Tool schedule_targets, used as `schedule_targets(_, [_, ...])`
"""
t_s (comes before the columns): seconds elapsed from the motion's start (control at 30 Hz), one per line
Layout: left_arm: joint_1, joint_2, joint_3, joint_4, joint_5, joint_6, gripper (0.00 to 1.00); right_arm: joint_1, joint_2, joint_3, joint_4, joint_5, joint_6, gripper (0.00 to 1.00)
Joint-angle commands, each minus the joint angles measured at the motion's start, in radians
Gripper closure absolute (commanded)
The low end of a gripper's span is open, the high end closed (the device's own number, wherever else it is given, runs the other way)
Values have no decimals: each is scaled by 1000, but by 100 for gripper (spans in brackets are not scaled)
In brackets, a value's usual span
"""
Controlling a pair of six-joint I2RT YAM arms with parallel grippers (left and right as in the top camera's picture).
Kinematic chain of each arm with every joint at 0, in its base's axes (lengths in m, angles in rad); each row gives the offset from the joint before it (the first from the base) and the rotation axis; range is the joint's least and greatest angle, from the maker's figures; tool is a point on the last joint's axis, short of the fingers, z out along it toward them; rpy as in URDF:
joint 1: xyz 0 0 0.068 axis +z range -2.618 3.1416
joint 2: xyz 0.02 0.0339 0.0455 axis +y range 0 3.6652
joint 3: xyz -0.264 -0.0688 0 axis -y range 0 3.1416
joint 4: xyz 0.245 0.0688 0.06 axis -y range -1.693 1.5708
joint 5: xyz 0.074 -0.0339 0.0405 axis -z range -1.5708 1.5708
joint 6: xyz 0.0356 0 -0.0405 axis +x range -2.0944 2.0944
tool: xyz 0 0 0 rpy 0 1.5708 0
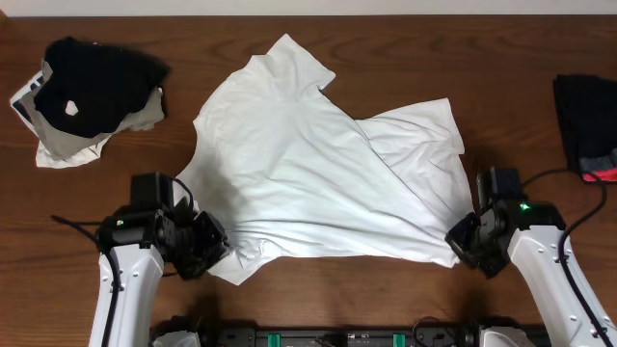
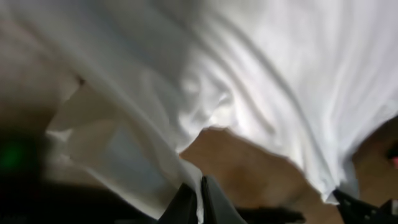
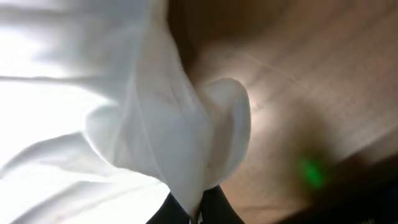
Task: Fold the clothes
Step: 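Lift the lower hem with both grippers and fold it upward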
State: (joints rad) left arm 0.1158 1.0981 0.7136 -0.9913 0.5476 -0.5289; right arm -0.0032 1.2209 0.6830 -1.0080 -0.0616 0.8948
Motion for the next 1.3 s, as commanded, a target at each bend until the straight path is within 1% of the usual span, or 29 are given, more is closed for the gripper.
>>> schedule_targets(0.0, [-3, -6, 20, 84, 53, -38, 94, 3, 3, 24, 37, 27, -11, 94])
schedule_targets(0.1, [-3, -6, 20, 196, 55, -80, 94, 3, 3, 24, 91, 20, -11, 94])
schedule_targets(0.2, [-3, -6, 20, 300, 52, -83, 94, 3, 3, 24, 154, 5, -11, 94])
schedule_targets(0.37, [-3, -1, 20, 400, 7, -105, 94, -4, 3, 24, 236, 5, -9, 93])
schedule_targets(0.53, [-3, 0, 20, 434, -150, -105, 94, -11, 3, 24, 284, 17, -9, 93])
schedule_targets(0.63, [-3, 0, 20, 461, -237, -105, 94, -11, 3, 24, 310, 39, -9, 94])
schedule_targets(0.8, [-3, 0, 20, 496, -370, -105, 94, -11, 3, 24, 344, 73, -8, 93])
schedule_targets(1.03, [-3, 5, 20, 533, -462, -105, 94, -11, 3, 24, 364, 119, -8, 92])
schedule_targets(1.13, [-3, 22, 20, 571, -467, -105, 94, -11, 3, 24, 380, 137, -9, 92])
schedule_targets(1.27, [-3, 54, 20, 620, -467, -105, 94, -11, 3, 24, 425, 137, -9, 98])
